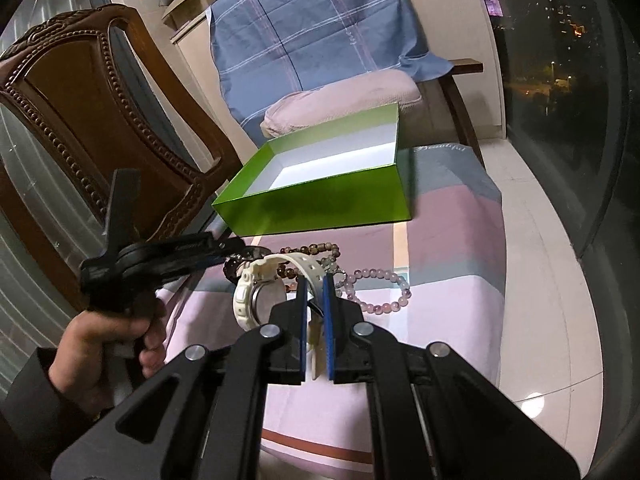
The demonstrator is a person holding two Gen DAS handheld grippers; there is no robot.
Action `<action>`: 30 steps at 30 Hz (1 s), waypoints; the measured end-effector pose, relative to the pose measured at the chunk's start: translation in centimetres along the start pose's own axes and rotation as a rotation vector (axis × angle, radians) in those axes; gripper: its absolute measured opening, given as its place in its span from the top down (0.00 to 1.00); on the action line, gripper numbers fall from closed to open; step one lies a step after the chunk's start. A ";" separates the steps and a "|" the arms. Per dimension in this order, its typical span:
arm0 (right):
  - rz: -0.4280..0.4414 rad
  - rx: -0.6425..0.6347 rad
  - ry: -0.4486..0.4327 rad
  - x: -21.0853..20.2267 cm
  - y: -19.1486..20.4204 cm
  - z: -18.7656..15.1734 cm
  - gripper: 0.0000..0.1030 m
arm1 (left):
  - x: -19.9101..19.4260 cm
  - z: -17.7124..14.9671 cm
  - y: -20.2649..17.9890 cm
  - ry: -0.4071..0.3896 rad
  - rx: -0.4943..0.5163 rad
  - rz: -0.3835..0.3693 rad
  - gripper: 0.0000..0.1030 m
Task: Organize jewelry
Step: 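Close the right tool on the white watch while the left tool grasps the silver bangle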
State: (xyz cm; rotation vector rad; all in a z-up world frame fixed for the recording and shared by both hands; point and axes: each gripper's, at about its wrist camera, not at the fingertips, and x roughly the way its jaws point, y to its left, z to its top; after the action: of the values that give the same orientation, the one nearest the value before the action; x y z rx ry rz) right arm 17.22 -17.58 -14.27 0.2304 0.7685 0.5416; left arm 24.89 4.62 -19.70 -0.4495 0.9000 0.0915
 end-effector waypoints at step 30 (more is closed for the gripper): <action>-0.051 0.034 0.070 0.7 -1.8 -0.6 0.89 | 0.8 -2.3 -8.6 0.026 0.892 0.106 0.58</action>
State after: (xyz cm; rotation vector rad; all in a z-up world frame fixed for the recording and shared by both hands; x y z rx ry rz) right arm 17.89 -18.66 -15.81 0.2235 0.8497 0.4902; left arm 25.97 -4.14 -18.66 0.4279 0.8967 -0.2178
